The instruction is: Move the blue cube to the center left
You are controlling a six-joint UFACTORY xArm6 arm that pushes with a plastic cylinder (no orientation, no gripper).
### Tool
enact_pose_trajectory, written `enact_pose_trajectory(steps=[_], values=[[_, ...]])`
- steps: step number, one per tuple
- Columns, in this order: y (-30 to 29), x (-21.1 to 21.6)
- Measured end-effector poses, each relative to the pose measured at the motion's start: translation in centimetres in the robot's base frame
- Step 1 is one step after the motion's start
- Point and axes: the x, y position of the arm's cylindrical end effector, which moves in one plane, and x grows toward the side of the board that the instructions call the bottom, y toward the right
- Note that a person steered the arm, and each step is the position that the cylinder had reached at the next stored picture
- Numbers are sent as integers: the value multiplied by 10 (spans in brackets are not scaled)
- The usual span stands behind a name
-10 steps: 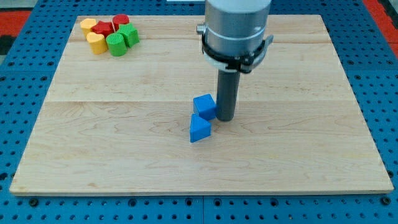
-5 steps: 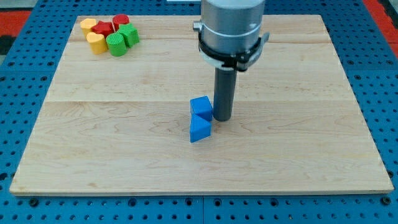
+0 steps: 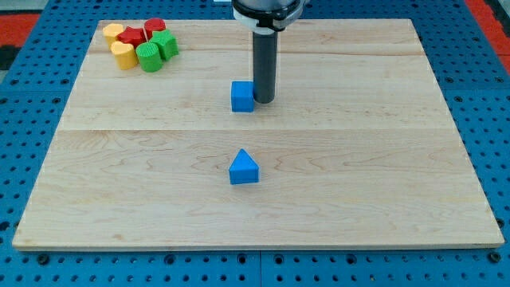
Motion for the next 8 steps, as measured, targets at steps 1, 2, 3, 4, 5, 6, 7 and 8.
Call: enact_pose_trajectory(steps=[1, 2, 3, 4, 5, 6, 7, 8], values=[[-22, 0], [-53, 0], [-83, 6], [-125, 16], [-179, 32], [-204, 33], [-231, 35], [-252, 46]])
